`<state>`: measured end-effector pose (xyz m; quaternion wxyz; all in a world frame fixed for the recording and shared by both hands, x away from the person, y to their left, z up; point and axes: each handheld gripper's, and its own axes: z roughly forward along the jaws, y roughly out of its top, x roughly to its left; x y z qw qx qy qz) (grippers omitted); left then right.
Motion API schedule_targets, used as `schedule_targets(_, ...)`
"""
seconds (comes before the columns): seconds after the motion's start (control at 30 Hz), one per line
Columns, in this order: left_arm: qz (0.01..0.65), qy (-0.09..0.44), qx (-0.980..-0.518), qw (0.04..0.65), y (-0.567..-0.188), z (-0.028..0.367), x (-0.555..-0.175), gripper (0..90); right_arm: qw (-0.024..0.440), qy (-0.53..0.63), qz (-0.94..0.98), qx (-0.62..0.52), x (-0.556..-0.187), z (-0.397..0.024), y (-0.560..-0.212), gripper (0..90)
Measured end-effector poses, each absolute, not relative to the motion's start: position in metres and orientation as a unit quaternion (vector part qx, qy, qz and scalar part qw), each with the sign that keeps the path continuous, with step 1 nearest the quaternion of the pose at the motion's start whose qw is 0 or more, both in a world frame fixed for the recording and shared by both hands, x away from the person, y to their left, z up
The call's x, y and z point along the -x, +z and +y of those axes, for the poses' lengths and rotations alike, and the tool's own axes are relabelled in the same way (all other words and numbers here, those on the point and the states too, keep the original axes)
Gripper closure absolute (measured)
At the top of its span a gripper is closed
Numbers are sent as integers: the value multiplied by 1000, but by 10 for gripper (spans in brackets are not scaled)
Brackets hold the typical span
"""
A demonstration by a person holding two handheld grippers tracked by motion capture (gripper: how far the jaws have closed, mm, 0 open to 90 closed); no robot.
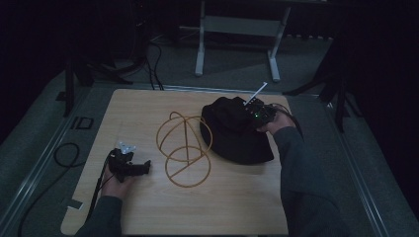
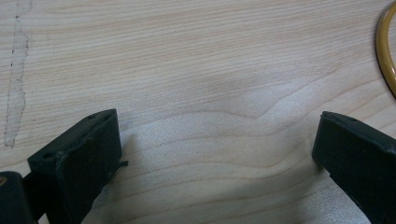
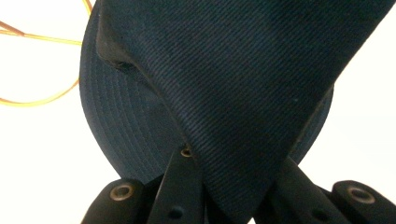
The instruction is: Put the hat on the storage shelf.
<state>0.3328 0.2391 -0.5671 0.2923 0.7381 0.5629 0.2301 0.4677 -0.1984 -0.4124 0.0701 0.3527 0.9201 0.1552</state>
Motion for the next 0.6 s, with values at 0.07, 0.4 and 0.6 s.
schedule_targets(0.07, 563, 230, -738, 292, -567, 239, -333, 16, 71, 158, 920, -352, -467, -200, -411, 869)
schedule_targets(0.4, 563, 230, -738, 292, -567, 239, -333, 16, 77, 161, 920, -350, -461, -208, -401, 869)
schedule_targets(0.6, 564, 230, -737, 293, -567, 239, -333, 16, 80, 165, 921, -345, -457, -211, -392, 869)
